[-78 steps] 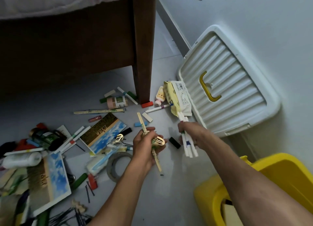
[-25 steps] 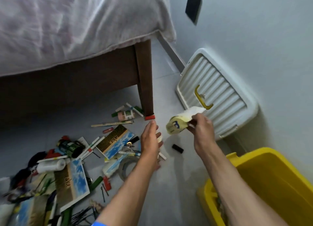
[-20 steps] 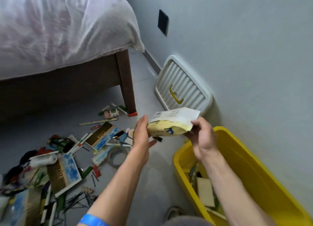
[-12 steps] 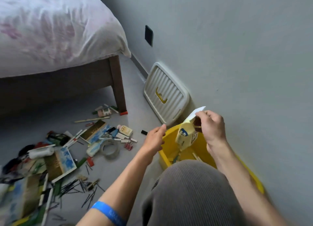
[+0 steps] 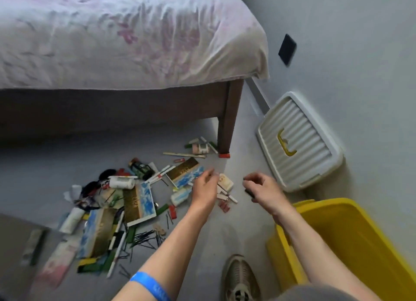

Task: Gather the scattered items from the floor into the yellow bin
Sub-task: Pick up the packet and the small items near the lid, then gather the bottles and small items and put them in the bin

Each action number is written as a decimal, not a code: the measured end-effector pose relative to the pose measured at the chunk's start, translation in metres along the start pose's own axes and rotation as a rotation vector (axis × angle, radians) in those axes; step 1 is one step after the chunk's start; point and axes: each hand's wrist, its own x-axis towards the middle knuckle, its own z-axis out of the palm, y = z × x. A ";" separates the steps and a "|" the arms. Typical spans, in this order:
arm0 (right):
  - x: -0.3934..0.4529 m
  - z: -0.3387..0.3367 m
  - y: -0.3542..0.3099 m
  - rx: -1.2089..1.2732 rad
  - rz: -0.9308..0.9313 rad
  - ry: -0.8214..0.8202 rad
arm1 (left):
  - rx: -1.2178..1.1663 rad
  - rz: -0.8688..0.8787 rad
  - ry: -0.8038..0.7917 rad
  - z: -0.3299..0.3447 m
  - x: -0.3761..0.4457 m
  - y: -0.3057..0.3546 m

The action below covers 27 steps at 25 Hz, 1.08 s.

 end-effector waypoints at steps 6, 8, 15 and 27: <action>0.081 0.091 0.044 -0.273 0.020 -0.140 | 0.289 -0.059 0.085 -0.045 0.077 -0.077; 0.096 0.113 0.068 -0.466 -0.023 -0.140 | 0.553 0.044 -0.010 -0.043 0.085 -0.097; 0.140 0.155 0.105 -0.895 -0.237 -0.045 | 0.999 0.228 -0.238 -0.039 0.098 -0.134; 0.163 0.151 0.045 0.217 -0.024 -0.282 | -0.100 -0.204 -0.047 -0.014 0.155 -0.076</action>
